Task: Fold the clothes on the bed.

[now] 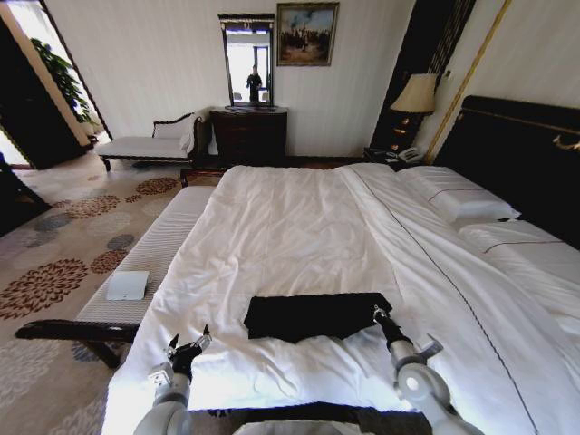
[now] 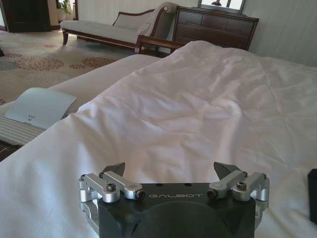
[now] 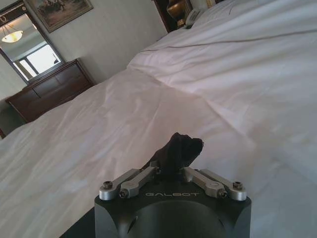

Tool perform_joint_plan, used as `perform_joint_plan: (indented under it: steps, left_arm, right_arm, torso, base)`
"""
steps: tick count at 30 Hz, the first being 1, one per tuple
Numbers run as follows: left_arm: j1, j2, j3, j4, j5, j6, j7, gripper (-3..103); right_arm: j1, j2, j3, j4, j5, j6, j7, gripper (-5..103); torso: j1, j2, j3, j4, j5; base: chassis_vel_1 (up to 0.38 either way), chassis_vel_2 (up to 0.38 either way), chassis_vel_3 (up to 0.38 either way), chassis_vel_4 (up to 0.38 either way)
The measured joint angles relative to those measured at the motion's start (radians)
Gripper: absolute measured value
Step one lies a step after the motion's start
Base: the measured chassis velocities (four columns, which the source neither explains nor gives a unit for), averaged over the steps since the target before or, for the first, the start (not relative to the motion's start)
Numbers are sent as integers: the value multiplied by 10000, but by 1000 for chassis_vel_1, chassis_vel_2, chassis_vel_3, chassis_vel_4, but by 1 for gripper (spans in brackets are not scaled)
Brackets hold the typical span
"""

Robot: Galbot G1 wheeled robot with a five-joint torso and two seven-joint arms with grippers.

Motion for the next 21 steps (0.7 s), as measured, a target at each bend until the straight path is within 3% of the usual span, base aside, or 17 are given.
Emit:
perform_joint_plan:
  steps: [7,15,19,20,21]
  left_arm:
    - [73,-118,176,-26,103,-77,3,100]
    - [118,-201,104,-180,138,-101,5,100]
    - [60,-163,-23,-220,94,-94,2,100]
    - [60,-163,-23,-220,94,-94,2,100]
    - [-11,-85,-13,-172,73,-75,-5,100]
  right_arm:
    - [88,-644,267,-660,-319,302,-29,5]
    - [202,-731,-213,-393,-904,823,-445,5]
    - [425,-897,-871,-269,-1399,1816,-2333,5]
    - [425,-897,-871,-269,-1399,1816,-2333,5]
    - [447,-1009,-1069,-370,-1590,2175,-3126,5]
  torso:
    - [1,0,0,0,0]
    - [0,0,0,-1,-2]
    - [0,0,0,4,-2]
    - [0,0,0,4,-2]
    - [0,1,0,1,-3]
  base:
    - [0,0,0,0]
    - [0,0,0,0]
    - [0,0,0,0]
    - [0,0,0,0]
    - [0,0,0,0]
